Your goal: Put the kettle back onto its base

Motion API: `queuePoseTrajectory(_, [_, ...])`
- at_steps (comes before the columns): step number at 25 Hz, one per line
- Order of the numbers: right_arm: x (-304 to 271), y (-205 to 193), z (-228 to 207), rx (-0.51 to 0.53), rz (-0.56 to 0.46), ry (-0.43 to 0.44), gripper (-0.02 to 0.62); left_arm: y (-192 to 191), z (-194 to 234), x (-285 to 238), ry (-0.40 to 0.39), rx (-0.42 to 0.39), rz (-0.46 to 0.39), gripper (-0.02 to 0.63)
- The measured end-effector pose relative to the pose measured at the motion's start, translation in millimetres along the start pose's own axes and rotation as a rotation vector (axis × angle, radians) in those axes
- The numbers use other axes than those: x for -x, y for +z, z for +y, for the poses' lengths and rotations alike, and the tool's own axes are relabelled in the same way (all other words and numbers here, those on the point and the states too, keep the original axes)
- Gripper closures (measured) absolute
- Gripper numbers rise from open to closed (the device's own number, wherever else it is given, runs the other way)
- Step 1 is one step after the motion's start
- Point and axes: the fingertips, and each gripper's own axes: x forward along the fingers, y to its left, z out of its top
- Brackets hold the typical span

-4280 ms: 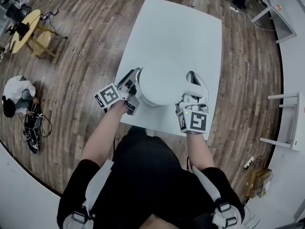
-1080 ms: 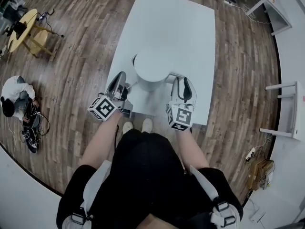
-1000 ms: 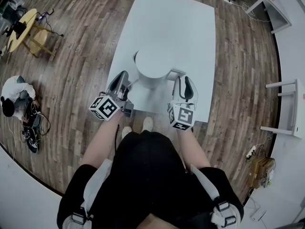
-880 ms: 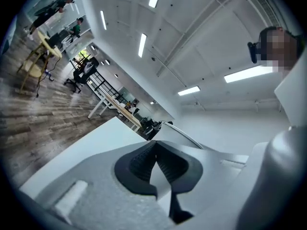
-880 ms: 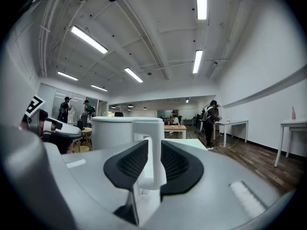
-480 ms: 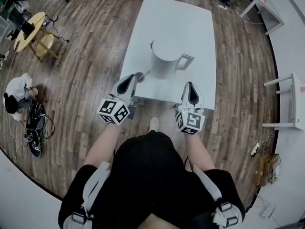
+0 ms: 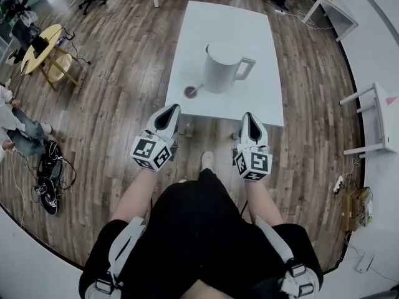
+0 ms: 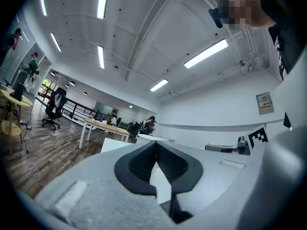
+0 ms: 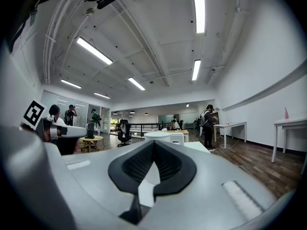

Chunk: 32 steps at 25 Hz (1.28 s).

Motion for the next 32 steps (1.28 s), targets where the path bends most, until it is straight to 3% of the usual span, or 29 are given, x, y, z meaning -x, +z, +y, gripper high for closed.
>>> queuePoseTrajectory(9, [30.2,-1.7,18.4,-0.02,0.005,0.02,0.591,6.8,-2.6,36.8,0.013,-0.008,-0.013,0.606])
queuePoseTrajectory(13, [27.1,-1.0,18.0,-0.022,0.004,0.058,0.592,8.6,-3.5,31.9,0.035,-0.027,-0.019,0.606])
queuePoseTrajectory(22, [39.2,7.9,9.8,-0.025,-0.008,0.111,0.591,0.7,-37.8,22.6,0.03,0.037,-0.034,0.606])
queuePoseTrajectory(32, [46.0,10.4,-0.2,-0.025,-0.015,0.117,0.591,-1.4,-47.6,21.9,0.031,0.025,-0.026,0.606])
